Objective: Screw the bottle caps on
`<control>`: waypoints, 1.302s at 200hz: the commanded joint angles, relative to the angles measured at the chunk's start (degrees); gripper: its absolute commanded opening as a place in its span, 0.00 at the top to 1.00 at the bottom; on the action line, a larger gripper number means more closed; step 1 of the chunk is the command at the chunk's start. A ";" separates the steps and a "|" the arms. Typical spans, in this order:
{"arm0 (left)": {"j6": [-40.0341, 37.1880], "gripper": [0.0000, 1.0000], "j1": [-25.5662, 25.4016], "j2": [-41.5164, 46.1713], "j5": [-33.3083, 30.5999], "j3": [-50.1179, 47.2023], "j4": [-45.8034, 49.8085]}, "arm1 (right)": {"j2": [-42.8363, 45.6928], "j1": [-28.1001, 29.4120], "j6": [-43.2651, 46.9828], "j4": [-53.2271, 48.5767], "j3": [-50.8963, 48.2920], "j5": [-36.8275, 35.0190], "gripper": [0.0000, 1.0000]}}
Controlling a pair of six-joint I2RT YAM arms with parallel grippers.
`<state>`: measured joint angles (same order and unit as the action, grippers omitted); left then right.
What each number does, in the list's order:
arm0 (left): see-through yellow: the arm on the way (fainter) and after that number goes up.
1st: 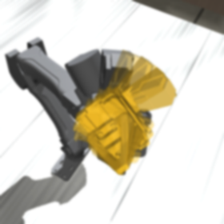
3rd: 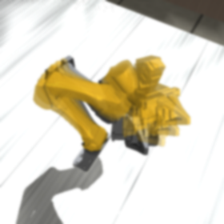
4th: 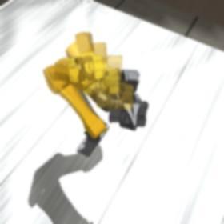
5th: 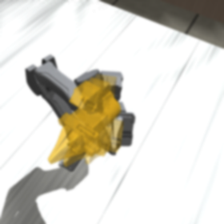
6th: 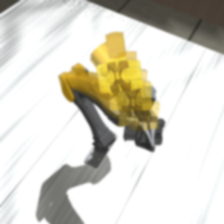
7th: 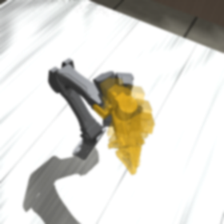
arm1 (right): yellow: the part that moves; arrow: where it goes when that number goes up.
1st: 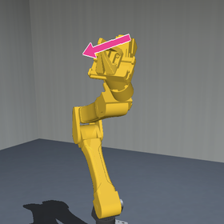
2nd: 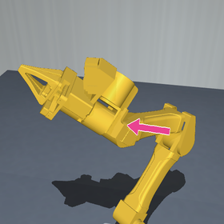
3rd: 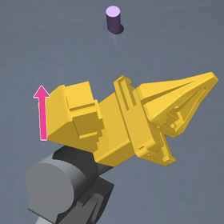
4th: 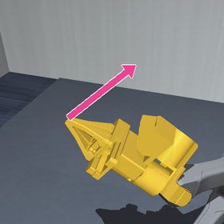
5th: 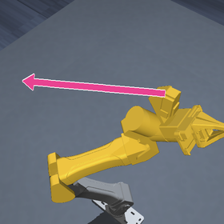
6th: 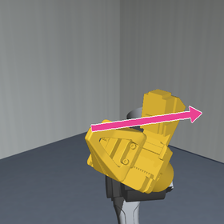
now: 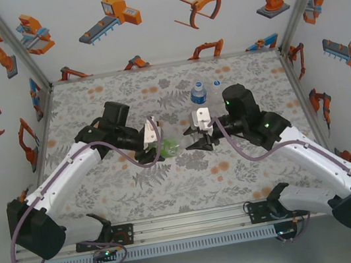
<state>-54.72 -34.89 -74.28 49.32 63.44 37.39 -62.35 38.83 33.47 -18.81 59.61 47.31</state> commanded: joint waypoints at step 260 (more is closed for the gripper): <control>8.04 0.02 -0.23 2.27 -11.05 -2.49 -11.24 | -2.66 -0.55 -97.38 2.33 -0.13 -34.67 1.00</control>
<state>-47.03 -34.85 -74.02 38.46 61.93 29.17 -63.22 39.00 -69.76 -11.33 54.24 14.90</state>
